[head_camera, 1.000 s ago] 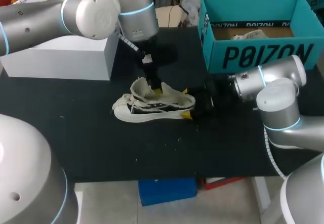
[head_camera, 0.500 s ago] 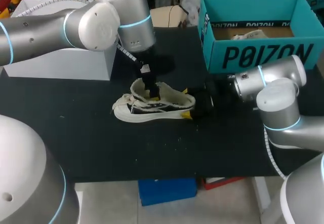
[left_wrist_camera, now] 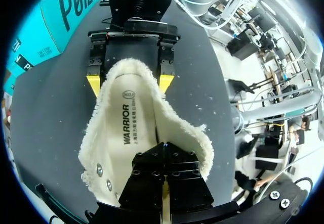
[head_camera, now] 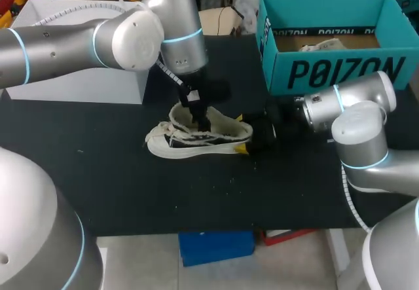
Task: Take the shoe out of the shoebox, open the shoe tongue, remove and reinsert the insole, then place the shoe into the shoebox
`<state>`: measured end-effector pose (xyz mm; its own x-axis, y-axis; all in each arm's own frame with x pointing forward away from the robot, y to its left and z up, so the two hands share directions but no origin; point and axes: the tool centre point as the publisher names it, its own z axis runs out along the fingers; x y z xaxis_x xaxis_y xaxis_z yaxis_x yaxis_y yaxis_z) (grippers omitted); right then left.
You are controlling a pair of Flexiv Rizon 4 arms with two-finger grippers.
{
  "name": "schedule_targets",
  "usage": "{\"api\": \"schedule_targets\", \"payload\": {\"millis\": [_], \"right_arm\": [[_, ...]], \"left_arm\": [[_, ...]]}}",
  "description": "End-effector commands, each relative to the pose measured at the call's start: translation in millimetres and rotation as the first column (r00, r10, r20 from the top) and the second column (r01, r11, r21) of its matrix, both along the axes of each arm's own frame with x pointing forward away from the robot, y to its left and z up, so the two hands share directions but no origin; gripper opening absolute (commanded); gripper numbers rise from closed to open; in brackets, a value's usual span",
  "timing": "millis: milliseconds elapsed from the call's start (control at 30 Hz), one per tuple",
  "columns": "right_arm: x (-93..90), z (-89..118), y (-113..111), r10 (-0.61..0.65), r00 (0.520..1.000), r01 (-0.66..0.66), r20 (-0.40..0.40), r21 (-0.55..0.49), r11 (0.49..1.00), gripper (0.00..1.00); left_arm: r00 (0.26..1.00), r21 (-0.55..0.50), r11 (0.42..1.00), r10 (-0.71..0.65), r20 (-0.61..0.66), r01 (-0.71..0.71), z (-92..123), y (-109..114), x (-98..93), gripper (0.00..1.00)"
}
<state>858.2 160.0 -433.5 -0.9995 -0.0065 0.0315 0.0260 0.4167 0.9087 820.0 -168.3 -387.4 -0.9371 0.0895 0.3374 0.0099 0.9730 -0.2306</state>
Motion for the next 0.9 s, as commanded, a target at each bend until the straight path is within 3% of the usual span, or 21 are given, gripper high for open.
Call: {"api": "schedule_targets", "payload": {"millis": [33, 567, 900], "right_arm": [[-0.3, -2, 1, -0.002, 1.000, 0.002, 0.000, -0.002, 1.000, 0.00], [-0.3, -2, 1, -0.002, 1.000, 0.002, 0.000, -0.002, 1.000, 0.00], [-0.3, -2, 1, -0.002, 1.000, 0.002, 0.000, -0.002, 1.000, 0.00]], "left_arm": [[1.000, 0.013, 1.000, -0.005, -0.007, 0.005, -7, -7, -0.4, 0.00], [1.000, 0.081, 0.997, 0.007, 0.028, -0.010, -19, -4, -2.3, 0.00], [0.999, 0.072, 0.997, 0.023, 0.044, -0.026, -30, -4, -2.5, 0.00]]}}
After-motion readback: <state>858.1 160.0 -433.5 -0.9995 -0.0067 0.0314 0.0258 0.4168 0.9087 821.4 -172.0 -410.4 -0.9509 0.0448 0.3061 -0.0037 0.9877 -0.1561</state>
